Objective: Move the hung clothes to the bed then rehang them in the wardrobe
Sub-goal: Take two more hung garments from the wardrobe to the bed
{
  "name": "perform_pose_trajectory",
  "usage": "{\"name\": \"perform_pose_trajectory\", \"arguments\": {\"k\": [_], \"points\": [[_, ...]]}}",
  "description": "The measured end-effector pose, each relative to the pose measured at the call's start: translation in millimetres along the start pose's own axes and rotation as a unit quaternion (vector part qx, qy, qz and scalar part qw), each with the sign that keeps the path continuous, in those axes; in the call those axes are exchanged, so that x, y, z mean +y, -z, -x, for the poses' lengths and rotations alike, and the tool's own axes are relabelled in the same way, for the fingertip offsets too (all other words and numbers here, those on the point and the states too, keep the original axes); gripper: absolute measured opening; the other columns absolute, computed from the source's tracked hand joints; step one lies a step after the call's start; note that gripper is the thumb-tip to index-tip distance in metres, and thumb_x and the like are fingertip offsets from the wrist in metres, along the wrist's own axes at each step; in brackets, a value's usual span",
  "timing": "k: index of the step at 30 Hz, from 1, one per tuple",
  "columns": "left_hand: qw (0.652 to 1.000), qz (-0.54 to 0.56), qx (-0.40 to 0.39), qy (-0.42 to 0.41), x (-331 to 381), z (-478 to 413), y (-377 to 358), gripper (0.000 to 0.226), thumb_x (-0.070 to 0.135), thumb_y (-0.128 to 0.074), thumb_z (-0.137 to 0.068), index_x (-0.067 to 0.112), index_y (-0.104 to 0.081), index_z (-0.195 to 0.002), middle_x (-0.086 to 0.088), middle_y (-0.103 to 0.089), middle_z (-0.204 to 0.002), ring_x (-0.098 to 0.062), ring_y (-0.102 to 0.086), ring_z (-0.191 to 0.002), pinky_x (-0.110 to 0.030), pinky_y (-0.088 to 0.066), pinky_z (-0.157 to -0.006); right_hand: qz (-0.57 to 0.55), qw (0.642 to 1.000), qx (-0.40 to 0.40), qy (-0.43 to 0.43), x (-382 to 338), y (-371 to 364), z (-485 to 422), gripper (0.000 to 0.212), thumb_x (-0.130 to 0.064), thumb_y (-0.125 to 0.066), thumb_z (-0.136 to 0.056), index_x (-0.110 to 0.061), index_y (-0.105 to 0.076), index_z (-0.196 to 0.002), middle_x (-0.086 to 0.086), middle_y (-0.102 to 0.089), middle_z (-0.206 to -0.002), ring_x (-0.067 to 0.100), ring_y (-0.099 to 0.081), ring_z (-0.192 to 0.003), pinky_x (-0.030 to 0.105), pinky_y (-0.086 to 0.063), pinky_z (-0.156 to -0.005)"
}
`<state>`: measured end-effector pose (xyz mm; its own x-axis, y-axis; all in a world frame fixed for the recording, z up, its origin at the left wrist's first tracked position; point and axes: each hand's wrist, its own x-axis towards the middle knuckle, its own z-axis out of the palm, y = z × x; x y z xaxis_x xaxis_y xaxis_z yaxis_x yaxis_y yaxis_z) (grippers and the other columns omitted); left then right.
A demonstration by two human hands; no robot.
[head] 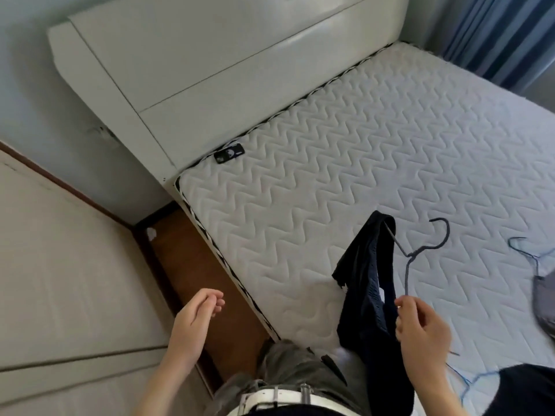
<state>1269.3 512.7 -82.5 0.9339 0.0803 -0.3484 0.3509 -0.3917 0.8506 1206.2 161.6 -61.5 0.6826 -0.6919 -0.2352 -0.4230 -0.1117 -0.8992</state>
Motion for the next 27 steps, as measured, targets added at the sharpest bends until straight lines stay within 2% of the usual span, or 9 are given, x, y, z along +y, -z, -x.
{"name": "perform_pose_trajectory", "arguments": {"k": [3, 5, 8, 14, 17, 21, 23, 25, 27], "points": [[0.999, -0.022, -0.023, -0.014, 18.5, -40.2, 11.6, 0.027, 0.014, -0.045, -0.101, 0.021, -0.069, -0.091, -0.001, -0.071, -0.088, -0.013, -0.066, -0.089, -0.019, -0.052, -0.079, 0.010, 0.999, 0.028, 0.016, -19.5, -22.5, -15.6, 0.028, -0.015, -0.048, -0.093, -0.025, -0.064, -0.072, 0.008, -0.046, -0.054, 0.020, -0.041, -0.053, 0.028, -0.032, -0.050], [0.998, -0.034, -0.044, -0.029, 33.2, -66.2, 15.7, 0.026, 0.014, -0.045, -0.101, 0.020, -0.068, -0.092, -0.001, -0.070, -0.087, -0.011, -0.065, -0.088, -0.015, -0.050, -0.076, 0.018, 0.998, 0.054, 0.015, -28.3, -31.9, -20.9, 0.028, -0.017, -0.047, -0.093, -0.027, -0.063, -0.073, 0.008, -0.047, -0.055, 0.021, -0.042, -0.052, 0.028, -0.033, -0.050], [0.994, -0.043, -0.089, -0.047, 54.9, -111.4, 13.6, 0.024, 0.014, -0.046, -0.101, 0.016, -0.069, -0.095, -0.001, -0.071, -0.088, -0.009, -0.066, -0.086, -0.016, -0.051, -0.076, 0.008, 0.995, 0.094, 0.003, -38.7, -41.1, -23.6, 0.027, -0.018, -0.048, -0.093, -0.025, -0.064, -0.074, -0.002, -0.045, -0.051, 0.021, -0.041, -0.051, 0.033, -0.035, -0.054], [0.967, -0.066, -0.229, -0.085, 98.7, -208.3, -26.4, 0.025, 0.009, -0.045, -0.100, 0.018, -0.067, -0.091, -0.010, -0.070, -0.091, -0.024, -0.064, -0.089, -0.031, -0.051, -0.080, 0.019, 0.977, 0.212, -0.023, -51.6, -59.6, -1.7, 0.034, -0.012, -0.051, -0.095, -0.025, -0.061, -0.065, -0.005, -0.045, -0.046, 0.019, -0.041, -0.047, 0.031, -0.033, -0.049], [0.927, -0.115, -0.328, -0.142, 124.7, -249.0, -56.9, 0.026, 0.010, -0.045, -0.101, 0.021, -0.067, -0.090, -0.006, -0.071, -0.090, -0.023, -0.066, -0.088, -0.034, -0.052, -0.079, 0.011, 0.956, 0.292, -0.037, -56.7, -75.2, 24.4, 0.034, -0.012, -0.051, -0.097, -0.020, -0.060, -0.066, -0.004, -0.043, -0.047, 0.015, -0.041, -0.045, 0.029, -0.033, -0.048], [0.864, -0.142, -0.432, -0.215, 164.4, -280.8, -94.7, 0.029, 0.007, -0.046, -0.100, 0.023, -0.065, -0.086, -0.004, -0.071, -0.086, -0.016, -0.065, -0.079, -0.018, -0.051, -0.070, -0.026, 0.907, 0.413, -0.080, -73.7, -100.4, 66.9, 0.032, -0.017, -0.049, -0.099, -0.018, -0.061, -0.069, 0.000, -0.041, -0.048, 0.017, -0.037, -0.045, 0.034, -0.031, -0.047], [0.819, -0.158, -0.489, -0.254, 178.3, -289.3, -108.8, 0.021, 0.016, -0.048, -0.098, 0.019, -0.066, -0.089, -0.004, -0.072, -0.085, -0.008, -0.066, -0.076, -0.020, -0.052, -0.071, -0.039, 0.875, 0.473, -0.100, -84.4, -112.2, 89.7, 0.029, -0.018, -0.049, -0.098, -0.017, -0.062, -0.072, 0.001, -0.042, -0.049, 0.017, -0.037, -0.046, 0.034, -0.031, -0.047], [0.779, -0.171, -0.537, -0.275, 187.5, -292.8, -121.4, 0.025, 0.029, -0.045, -0.091, 0.015, -0.067, -0.092, -0.002, -0.072, -0.086, -0.007, -0.066, -0.078, -0.026, -0.052, -0.074, -0.048, 0.841, 0.525, -0.120, -95.4, -123.0, 114.0, 0.028, -0.018, -0.049, -0.099, -0.017, -0.063, -0.075, 0.001, -0.042, -0.049, 0.019, -0.037, -0.047, 0.035, -0.031, -0.047], [0.745, -0.177, -0.577, -0.285, 190.6, -292.0, -134.4, 0.028, 0.030, -0.044, -0.089, 0.014, -0.067, -0.094, -0.001, -0.072, -0.086, -0.008, -0.066, -0.078, -0.027, -0.052, -0.075, -0.068, 0.804, 0.574, -0.141, -107.5, -134.1, 137.9, 0.029, -0.018, -0.049, -0.099, -0.016, -0.063, -0.074, -0.001, -0.041, -0.049, 0.019, -0.035, -0.047, 0.033, -0.031, -0.047]]}}
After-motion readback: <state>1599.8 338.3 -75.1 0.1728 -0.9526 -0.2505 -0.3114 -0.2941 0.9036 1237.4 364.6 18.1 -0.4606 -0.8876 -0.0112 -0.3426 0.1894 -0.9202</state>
